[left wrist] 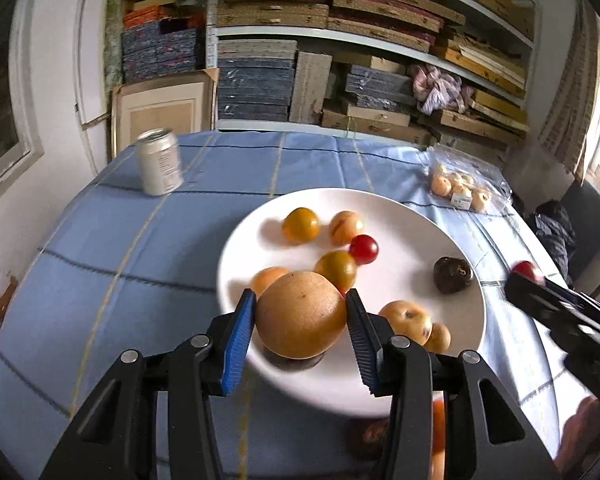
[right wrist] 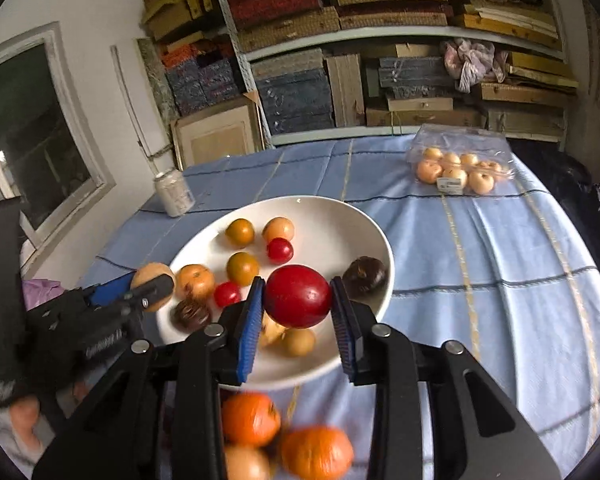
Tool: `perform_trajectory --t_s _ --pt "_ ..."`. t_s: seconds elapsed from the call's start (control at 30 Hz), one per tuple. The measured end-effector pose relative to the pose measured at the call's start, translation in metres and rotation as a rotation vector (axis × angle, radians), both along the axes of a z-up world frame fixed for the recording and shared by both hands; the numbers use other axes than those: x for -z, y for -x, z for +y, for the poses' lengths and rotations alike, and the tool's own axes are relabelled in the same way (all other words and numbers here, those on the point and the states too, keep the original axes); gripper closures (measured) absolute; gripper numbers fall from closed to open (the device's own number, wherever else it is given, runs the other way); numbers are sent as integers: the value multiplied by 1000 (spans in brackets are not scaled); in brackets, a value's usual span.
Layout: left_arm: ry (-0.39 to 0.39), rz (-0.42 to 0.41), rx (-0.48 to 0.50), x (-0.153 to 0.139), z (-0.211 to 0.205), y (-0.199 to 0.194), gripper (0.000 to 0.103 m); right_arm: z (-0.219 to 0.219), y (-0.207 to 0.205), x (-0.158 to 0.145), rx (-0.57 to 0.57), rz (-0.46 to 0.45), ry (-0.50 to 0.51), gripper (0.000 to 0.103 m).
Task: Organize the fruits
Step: 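Carry the grapefruit onto the plate with the left tool while the right tool carries a red apple, then open the left tool to set the grapefruit down while the right tool releases the red apple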
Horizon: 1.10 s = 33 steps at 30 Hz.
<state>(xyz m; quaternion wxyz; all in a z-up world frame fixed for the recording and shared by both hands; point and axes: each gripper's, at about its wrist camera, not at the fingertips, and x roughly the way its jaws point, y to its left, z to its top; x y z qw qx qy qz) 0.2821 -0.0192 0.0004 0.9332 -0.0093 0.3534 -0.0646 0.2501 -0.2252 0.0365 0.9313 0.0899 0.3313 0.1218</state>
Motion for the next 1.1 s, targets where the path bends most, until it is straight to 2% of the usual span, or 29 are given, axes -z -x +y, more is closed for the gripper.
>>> perform_trajectory --t_s 0.13,0.27,0.67,0.73,0.77,0.8,0.87,1.1 --pt "-22 10 11 10 -12 -12 57 5 -25 15 -5 35 10 71" --pt "-36 29 21 20 -17 -21 57 8 -34 25 -14 47 22 71" --pt "-46 45 33 27 -19 -26 57 7 -37 29 -3 37 34 69" --pt "-50 43 30 27 -19 -25 56 7 -37 29 1 33 24 59" --pt "-53 44 31 27 -19 -25 55 6 -36 29 2 32 19 48" --pt "-59 38 32 27 -20 -25 54 5 -36 29 3 31 13 46" --pt "-72 18 32 24 -22 -22 40 4 -34 26 3 24 10 46" --pt "-68 -20 31 11 -21 -14 33 -3 -22 12 15 -15 -22 44"
